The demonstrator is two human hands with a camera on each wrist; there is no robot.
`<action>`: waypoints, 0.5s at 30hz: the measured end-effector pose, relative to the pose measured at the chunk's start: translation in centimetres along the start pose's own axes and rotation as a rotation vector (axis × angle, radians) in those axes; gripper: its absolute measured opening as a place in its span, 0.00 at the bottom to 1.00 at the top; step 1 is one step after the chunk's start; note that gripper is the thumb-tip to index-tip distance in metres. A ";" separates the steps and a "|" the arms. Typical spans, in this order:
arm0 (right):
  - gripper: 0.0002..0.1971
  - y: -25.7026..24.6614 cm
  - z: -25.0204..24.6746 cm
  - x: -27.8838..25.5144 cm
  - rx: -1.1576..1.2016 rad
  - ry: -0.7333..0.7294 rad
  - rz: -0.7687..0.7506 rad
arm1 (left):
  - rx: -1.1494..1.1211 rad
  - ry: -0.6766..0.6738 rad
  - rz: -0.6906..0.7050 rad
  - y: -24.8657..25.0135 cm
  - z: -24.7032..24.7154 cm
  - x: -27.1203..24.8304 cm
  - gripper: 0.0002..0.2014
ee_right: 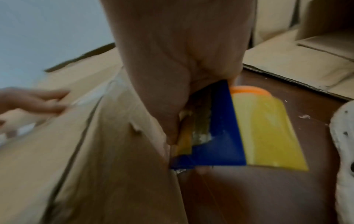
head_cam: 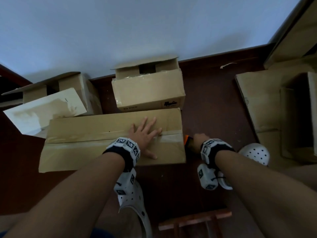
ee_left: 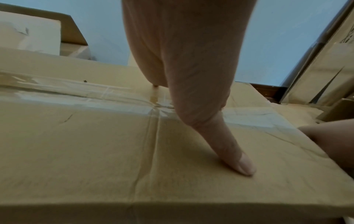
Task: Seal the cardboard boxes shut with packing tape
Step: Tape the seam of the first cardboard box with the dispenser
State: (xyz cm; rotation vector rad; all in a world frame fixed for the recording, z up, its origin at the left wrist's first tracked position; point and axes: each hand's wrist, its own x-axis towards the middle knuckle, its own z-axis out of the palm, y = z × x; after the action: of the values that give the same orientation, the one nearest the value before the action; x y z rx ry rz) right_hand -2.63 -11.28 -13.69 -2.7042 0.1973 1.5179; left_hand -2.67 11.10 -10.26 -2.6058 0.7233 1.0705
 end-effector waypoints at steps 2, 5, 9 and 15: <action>0.13 0.6 -1.2 0.3 0.098 0.068 0.032 | 0.001 0.021 0.014 -0.3 0.3 0.3 0.58; 0.15 0.7 -2.8 0.5 0.188 0.145 0.044 | -0.017 0.024 0.026 -0.5 0.6 0.6 0.58; 0.09 1.4 -3.9 -0.3 0.311 0.168 0.047 | -0.007 0.034 0.001 -0.2 0.0 0.2 0.58; 0.31 3.3 -1.0 0.3 0.655 0.346 0.034 | 0.072 0.003 -0.040 1.2 -2.0 -0.5 0.49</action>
State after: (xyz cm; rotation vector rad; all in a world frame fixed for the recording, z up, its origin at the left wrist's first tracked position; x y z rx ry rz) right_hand -2.07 -14.65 -13.32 -2.3834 0.6263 0.7741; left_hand -2.47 9.52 -8.53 -2.5507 0.6942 1.0106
